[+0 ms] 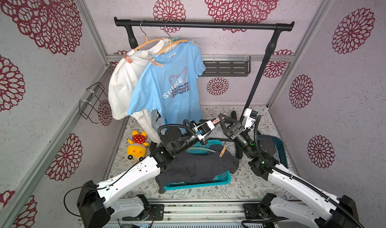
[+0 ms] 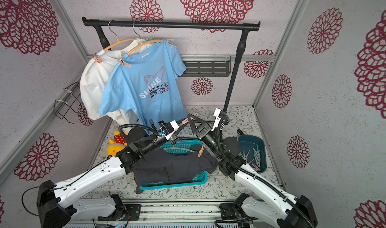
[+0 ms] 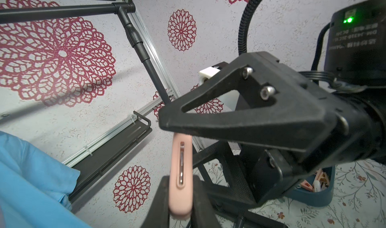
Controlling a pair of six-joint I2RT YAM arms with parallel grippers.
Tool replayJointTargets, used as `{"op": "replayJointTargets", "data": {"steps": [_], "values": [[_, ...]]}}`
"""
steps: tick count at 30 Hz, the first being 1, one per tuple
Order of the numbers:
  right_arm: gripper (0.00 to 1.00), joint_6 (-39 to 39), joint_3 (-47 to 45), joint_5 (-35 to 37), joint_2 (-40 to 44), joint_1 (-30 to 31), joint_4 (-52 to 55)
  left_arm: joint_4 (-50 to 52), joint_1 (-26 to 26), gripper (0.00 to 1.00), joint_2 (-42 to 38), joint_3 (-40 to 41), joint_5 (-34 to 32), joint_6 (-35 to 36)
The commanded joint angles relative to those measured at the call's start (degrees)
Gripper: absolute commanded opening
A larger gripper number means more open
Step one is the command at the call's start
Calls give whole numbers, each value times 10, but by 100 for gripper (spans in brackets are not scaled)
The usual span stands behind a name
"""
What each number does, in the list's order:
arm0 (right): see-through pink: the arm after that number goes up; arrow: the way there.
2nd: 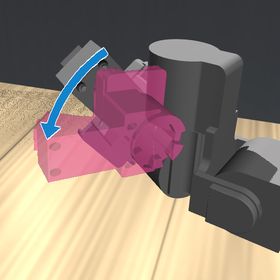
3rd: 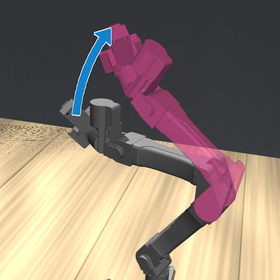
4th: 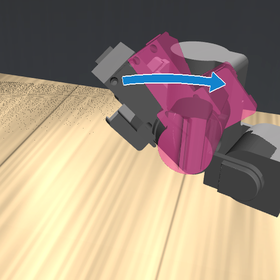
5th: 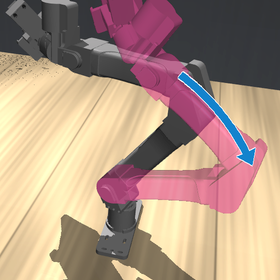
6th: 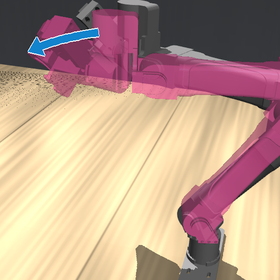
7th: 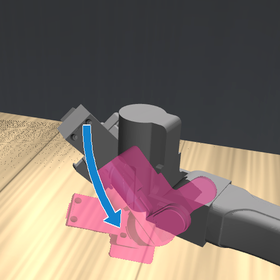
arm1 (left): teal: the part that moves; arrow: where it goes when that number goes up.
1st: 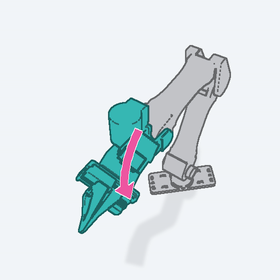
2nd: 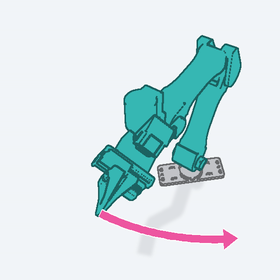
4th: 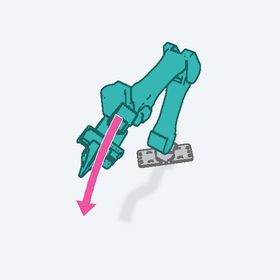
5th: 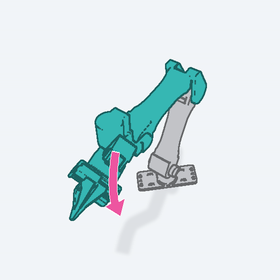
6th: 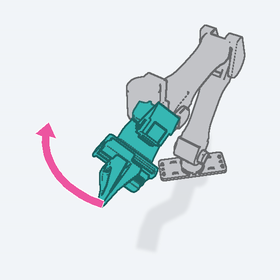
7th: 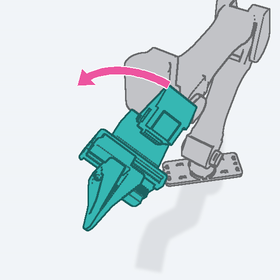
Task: Use clothespins to secure the t-shirt on both sides of the hanger
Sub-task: Open the clothespin.
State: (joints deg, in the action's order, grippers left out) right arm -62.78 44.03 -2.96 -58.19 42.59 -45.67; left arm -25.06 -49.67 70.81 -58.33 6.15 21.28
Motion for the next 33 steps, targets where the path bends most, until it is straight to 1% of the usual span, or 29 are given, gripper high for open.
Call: {"op": "replayJointTargets", "data": {"steps": [1,4,9,18,33], "values": [[89,18,15,16,7,3,-51,-31,-4,0,-1,9,8,-24],[91,21,18,19,6,3,-53,-37,-5,0,0,13,17,-29],[90,18,21,10,5,3,-71,-42,-6,0,0,22,23,-42],[76,-3,25,-7,1,4,-76,-61,-5,0,-3,38,36,-54],[65,4,24,1,7,5,-65,-90,-5,0,3,59,25,-59]]}}
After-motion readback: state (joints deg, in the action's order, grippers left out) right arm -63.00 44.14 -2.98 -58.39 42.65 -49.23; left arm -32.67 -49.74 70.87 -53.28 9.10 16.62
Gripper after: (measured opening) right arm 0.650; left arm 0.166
